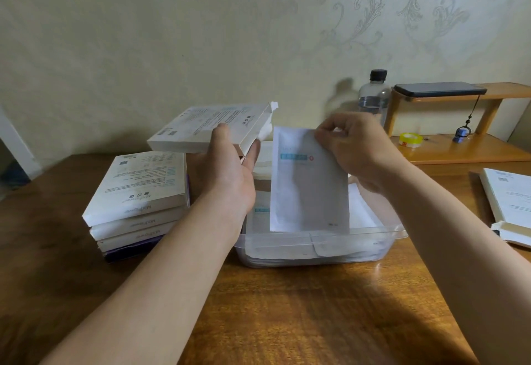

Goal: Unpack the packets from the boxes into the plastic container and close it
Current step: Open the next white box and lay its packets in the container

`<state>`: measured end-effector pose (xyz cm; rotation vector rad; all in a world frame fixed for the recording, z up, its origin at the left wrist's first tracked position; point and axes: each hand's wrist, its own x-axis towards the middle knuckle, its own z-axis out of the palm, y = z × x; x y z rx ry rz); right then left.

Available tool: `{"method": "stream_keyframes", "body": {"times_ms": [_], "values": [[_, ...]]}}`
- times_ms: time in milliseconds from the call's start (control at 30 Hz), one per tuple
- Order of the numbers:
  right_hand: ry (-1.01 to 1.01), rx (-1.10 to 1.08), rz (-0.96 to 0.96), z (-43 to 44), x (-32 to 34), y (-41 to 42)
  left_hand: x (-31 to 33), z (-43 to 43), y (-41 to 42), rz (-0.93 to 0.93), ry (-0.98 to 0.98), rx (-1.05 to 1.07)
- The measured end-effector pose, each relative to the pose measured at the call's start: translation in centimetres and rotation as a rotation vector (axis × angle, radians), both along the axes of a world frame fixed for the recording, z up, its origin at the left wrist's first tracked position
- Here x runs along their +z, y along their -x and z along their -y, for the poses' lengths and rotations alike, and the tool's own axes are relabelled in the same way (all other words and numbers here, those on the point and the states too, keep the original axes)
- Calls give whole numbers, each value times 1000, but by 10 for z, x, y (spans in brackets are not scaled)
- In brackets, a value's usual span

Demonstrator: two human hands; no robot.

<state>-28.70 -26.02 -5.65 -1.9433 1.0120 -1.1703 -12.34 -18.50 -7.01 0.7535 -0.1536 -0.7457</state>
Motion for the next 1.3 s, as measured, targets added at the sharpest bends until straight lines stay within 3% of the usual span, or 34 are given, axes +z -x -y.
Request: {"method": "stream_keyframes", "body": {"times_ms": [333, 400, 500, 633, 733, 867, 1300], "values": [[-230, -25, -238, -12, -17, -14, 3, -3, 2, -35, 29, -8], [-254, 47, -374, -13, -16, -12, 4, -4, 3, -39, 39, -21], [-175, 113, -723, -17, -11, -7, 5, -4, 4, -35, 53, -36], [-76, 216, -995, -22, -8, -2, 6, -5, 6, -22, 58, -59], [43, 259, -1125, -24, -6, 0, 8, -7, 9, -10, 48, -71], [37, 405, -1275, -27, -8, -3, 9, -8, 11, -1, 49, -85], [12, 471, -1295, -28, -21, -16, 8, -7, 13, 26, 48, -137]]}}
